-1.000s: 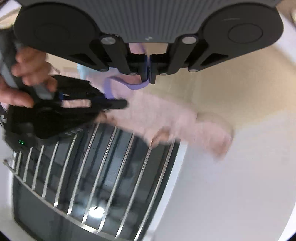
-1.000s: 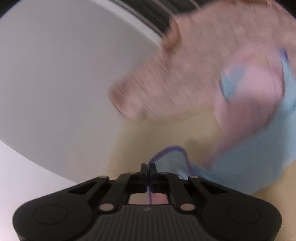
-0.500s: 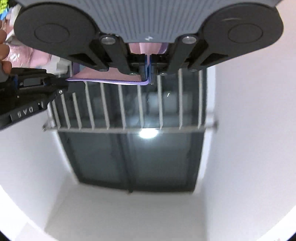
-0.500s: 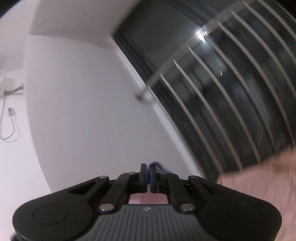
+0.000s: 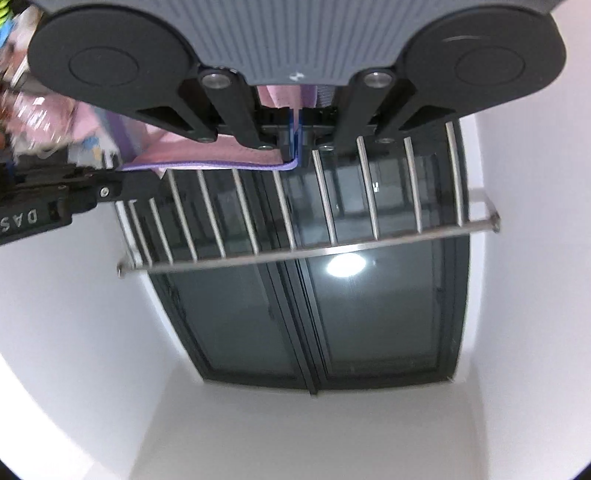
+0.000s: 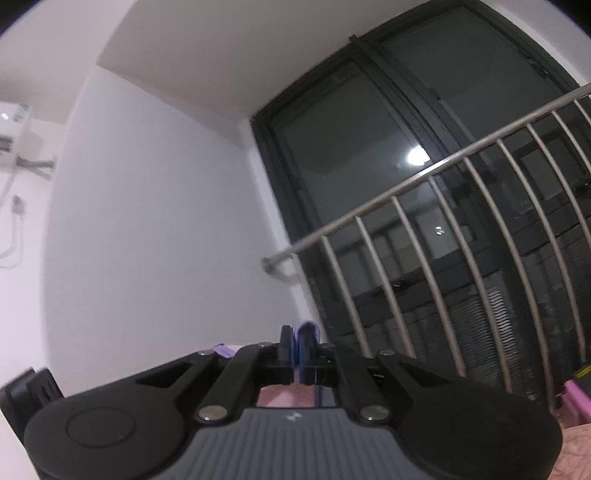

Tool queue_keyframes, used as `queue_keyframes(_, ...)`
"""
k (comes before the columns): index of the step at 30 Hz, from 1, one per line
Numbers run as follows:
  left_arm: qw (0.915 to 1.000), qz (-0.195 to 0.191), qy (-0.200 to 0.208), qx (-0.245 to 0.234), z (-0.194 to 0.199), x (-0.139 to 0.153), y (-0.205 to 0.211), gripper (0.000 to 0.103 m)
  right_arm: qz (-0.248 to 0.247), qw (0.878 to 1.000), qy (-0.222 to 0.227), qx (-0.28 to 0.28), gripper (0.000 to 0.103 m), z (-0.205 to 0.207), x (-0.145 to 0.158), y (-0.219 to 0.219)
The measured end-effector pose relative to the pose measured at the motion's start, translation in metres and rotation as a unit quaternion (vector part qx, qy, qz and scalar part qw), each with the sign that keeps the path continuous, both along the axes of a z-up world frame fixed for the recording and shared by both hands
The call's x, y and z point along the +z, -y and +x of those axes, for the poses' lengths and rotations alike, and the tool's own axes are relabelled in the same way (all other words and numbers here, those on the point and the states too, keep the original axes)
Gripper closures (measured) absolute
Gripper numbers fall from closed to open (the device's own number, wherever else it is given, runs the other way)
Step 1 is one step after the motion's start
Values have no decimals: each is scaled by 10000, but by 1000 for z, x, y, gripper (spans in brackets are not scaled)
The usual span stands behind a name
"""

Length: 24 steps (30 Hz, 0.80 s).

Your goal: Fold clothes

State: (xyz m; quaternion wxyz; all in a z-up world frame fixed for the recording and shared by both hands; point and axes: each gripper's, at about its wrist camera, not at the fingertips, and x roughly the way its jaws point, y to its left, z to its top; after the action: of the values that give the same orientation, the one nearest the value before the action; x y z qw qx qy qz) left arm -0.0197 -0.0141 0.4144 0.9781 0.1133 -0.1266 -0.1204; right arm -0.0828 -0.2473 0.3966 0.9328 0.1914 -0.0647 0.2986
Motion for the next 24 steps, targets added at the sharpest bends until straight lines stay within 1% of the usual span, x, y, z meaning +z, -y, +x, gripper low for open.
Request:
queue_keyframes(3,9998,177,-130,-25,34,4,11,102,-36,9994,-246,-225,101,49,-13,15)
queue_keyframes(6,9986,276,-457,32,105,-19,21,102,-105,9966,-645,-500,101,120,-35,14)
queue_keyframes(7,9981,265,-554,76,128,-30,23,102,-176,9949,-777,-617,101,145,-43,12)
queue_keyframes(8,9975,196,-676,119,153,-42,24,99,-298,9927,-930,-709,101,172,-52,8)
queue_keyframes(9,9962,64,-855,173,176,-55,24,87,-472,9889,-1173,-776,100,202,-62,4)
queue_keyframes(10,9926,-125,-1188,231,200,-71,22,75,-653,9840,-1431,-838,99,233,-74,0)
queue_keyframes(11,9870,-311,-1545,307,224,-89,20,58,-807,9773,-1752,-880,94,260,-89,-4)
queue_keyframes(12,9784,-478,-1964,430,242,-110,17,59,-946,9674,-2156,-930,88,285,-107,-6)
queue_keyframes(14,9657,-694,-2470,401,253,-150,7,58,-994,9536,-2682,-938,84,304,-147,-3)
queue_keyframes(15,9588,-779,-2704,384,257,-172,2,58,-1008,9462,-2928,-936,76,312,-168,-1)
queue_keyframes(16,9544,-759,-2864,369,254,-195,-3,57,-1105,9409,-3045,-992,69,312,-186,-1)
queue_keyframes(17,9504,-693,-3006,401,249,-214,-7,56,-1219,9358,-3136,-1058,58,310,-204,-1)
queue_keyframes(19,9388,-650,-3345,501,231,-251,-19,56,-1416,9196,-3451,-1229,58,300,-241,0)
queue_keyframes(22,9121,-1110,-3914,504,188,-296,-44,56,-1555,8936,-4035,-1198,58,269,-293,1)
queue_keyframes(23,9055,-1258,-4028,454,169,-307,-51,55,-1622,8870,-4170,-1147,58,255,-306,-2)
queue_keyframes(24,8990,-1376,-4137,406,151,-318,-56,53,-1712,8847,-4213,-1021,58,234,-321,-7)
